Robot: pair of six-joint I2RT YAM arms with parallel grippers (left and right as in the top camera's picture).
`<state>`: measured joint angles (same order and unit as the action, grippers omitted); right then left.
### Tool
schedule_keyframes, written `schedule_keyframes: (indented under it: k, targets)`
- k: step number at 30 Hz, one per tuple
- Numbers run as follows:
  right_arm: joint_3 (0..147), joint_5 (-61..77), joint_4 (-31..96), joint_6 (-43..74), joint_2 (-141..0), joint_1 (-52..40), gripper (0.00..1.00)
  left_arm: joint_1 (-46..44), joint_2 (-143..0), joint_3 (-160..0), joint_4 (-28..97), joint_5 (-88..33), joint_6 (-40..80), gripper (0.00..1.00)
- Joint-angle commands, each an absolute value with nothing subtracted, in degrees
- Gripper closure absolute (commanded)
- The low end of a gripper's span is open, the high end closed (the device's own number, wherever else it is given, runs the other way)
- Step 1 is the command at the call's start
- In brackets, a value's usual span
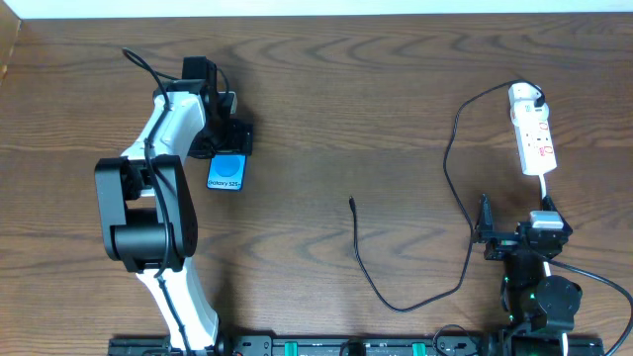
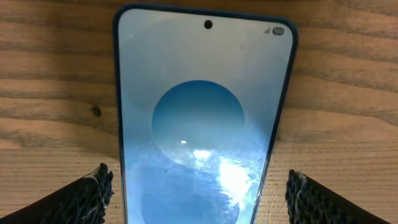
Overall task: Plug charger to phone and switch on socket
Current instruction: 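Lower the left gripper and close it on the phone's bottom edge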
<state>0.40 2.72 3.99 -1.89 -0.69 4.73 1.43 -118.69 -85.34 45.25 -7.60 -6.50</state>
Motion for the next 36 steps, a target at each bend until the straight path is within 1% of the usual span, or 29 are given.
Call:
schedule_keyframes:
  k: [1,36]
  targets:
    - [0.3,2.3,4.3,-1.1,-0.3,4.3,0.01,1.7,-119.7,-85.3,45.3,-7.0,-7.7,0.10]
    - [0.3,2.3,4.2,-1.1,-0.3,4.3,0.01,1.7,-120.6,-85.2,44.1,-6.9,-7.7,0.10]
